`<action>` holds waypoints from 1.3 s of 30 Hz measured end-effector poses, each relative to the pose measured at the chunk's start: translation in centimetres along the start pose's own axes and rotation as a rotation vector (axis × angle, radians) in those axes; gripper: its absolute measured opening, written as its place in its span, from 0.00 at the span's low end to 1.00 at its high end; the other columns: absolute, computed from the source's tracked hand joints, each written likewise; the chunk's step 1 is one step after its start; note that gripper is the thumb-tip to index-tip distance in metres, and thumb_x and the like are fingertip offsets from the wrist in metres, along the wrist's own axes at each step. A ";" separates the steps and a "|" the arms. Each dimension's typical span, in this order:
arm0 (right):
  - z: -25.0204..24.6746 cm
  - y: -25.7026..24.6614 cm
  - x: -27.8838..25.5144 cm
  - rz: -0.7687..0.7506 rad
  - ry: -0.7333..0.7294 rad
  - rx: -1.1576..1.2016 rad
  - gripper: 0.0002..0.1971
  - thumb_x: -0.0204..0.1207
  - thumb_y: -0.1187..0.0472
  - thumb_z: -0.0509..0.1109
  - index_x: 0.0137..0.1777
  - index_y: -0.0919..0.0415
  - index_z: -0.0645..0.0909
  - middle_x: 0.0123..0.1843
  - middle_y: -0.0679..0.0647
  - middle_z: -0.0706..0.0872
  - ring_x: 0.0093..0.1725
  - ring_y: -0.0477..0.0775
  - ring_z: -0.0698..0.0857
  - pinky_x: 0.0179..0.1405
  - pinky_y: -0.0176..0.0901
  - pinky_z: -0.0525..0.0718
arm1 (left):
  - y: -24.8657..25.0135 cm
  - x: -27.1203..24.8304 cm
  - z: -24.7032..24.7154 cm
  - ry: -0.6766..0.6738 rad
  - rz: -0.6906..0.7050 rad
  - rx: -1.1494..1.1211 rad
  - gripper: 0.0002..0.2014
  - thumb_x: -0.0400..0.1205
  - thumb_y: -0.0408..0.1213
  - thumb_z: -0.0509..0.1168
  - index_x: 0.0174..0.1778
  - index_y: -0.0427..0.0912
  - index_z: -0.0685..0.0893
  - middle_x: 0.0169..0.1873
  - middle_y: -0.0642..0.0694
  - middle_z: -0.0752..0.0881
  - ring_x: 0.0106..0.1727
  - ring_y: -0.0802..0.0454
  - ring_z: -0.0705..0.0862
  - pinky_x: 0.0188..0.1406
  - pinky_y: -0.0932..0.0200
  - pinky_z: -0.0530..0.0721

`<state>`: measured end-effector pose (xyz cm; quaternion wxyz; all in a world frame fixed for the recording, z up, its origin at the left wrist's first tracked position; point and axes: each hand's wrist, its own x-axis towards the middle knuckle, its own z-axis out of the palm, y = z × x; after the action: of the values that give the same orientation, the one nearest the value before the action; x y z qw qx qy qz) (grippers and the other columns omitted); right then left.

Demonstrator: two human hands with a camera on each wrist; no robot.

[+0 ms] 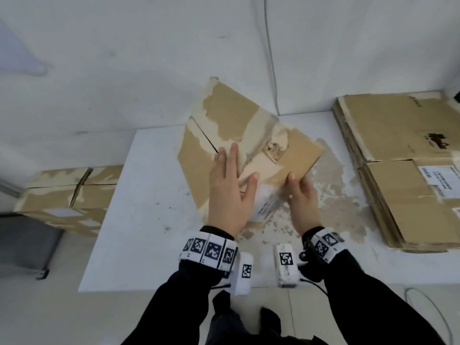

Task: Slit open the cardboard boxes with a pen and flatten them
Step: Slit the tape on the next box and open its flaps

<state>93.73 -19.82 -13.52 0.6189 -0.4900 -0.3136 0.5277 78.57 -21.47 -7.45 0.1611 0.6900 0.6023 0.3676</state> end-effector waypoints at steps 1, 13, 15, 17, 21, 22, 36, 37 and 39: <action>0.0 -1.2 0.3 -0.106 0.010 -0.078 0.16 0.79 0.59 0.66 0.62 0.68 0.77 0.55 0.57 0.87 0.53 0.47 0.87 0.51 0.44 0.84 | 0.1 -0.2 -0.1 0.023 -0.062 -0.158 0.32 0.84 0.46 0.61 0.83 0.48 0.55 0.80 0.43 0.64 0.81 0.49 0.63 0.78 0.55 0.64; 4.6 0.1 -2.0 -0.643 -0.506 -0.917 0.33 0.75 0.53 0.68 0.79 0.47 0.61 0.79 0.44 0.66 0.74 0.45 0.66 0.77 0.48 0.66 | -1.7 -0.2 -7.0 0.295 -0.261 -0.232 0.38 0.77 0.63 0.63 0.81 0.59 0.59 0.83 0.50 0.56 0.83 0.57 0.53 0.79 0.62 0.52; 5.4 1.0 -3.0 -0.721 -0.612 -0.985 0.29 0.80 0.50 0.61 0.81 0.49 0.58 0.81 0.44 0.60 0.81 0.47 0.58 0.81 0.57 0.55 | -3.3 0.7 -7.6 0.088 -0.460 -0.162 0.42 0.73 0.65 0.68 0.81 0.63 0.57 0.83 0.48 0.55 0.83 0.52 0.55 0.82 0.49 0.53; 4.4 1.5 -3.1 -0.685 -0.477 -0.971 0.27 0.83 0.48 0.56 0.81 0.52 0.59 0.82 0.47 0.61 0.82 0.47 0.57 0.82 0.54 0.51 | -5.1 0.3 -8.0 0.047 -0.514 -0.065 0.39 0.76 0.56 0.71 0.81 0.60 0.61 0.82 0.46 0.60 0.82 0.49 0.59 0.81 0.45 0.58; -3.6 4.4 -1.4 -0.224 0.085 -1.062 0.24 0.79 0.52 0.66 0.69 0.66 0.70 0.66 0.62 0.75 0.67 0.60 0.72 0.66 0.45 0.69 | -9.4 -1.4 -8.6 0.087 -0.535 -0.161 0.36 0.76 0.55 0.71 0.80 0.61 0.64 0.81 0.52 0.64 0.81 0.53 0.62 0.81 0.46 0.61; -5.9 5.4 -1.2 -0.036 0.140 -1.188 0.25 0.77 0.53 0.69 0.66 0.69 0.70 0.64 0.64 0.74 0.65 0.63 0.72 0.63 0.49 0.71 | -10.3 -1.9 -8.3 0.093 -0.545 -0.210 0.37 0.76 0.56 0.71 0.80 0.61 0.63 0.80 0.54 0.66 0.80 0.54 0.64 0.80 0.45 0.64; 5.9 -2.9 2.4 -0.054 -0.114 -0.826 0.09 0.83 0.53 0.62 0.52 0.59 0.69 0.36 0.56 0.80 0.27 0.53 0.76 0.25 0.45 0.74 | -15.8 -1.4 -10.0 -0.025 -0.412 -0.080 0.18 0.80 0.47 0.68 0.64 0.47 0.76 0.81 0.42 0.59 0.83 0.53 0.53 0.78 0.54 0.56; 8.4 -3.5 2.9 -0.064 -0.172 -0.822 0.09 0.84 0.53 0.60 0.51 0.59 0.69 0.34 0.54 0.80 0.26 0.52 0.74 0.24 0.43 0.71 | -16.5 -0.3 -10.8 -0.039 -0.360 -0.044 0.16 0.81 0.47 0.67 0.62 0.47 0.77 0.81 0.42 0.61 0.83 0.53 0.53 0.76 0.57 0.55; 13.1 -4.0 4.3 -0.087 -0.299 -0.898 0.06 0.85 0.58 0.58 0.49 0.60 0.69 0.33 0.54 0.81 0.26 0.51 0.73 0.23 0.41 0.68 | -17.9 2.3 -12.2 -0.076 -0.237 0.031 0.16 0.82 0.48 0.65 0.63 0.45 0.78 0.80 0.41 0.64 0.83 0.51 0.56 0.74 0.62 0.54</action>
<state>84.26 -11.96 -6.08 0.3156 -0.6140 -0.6167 0.3783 57.27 -18.01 -10.36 0.2153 0.6300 0.6787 0.3101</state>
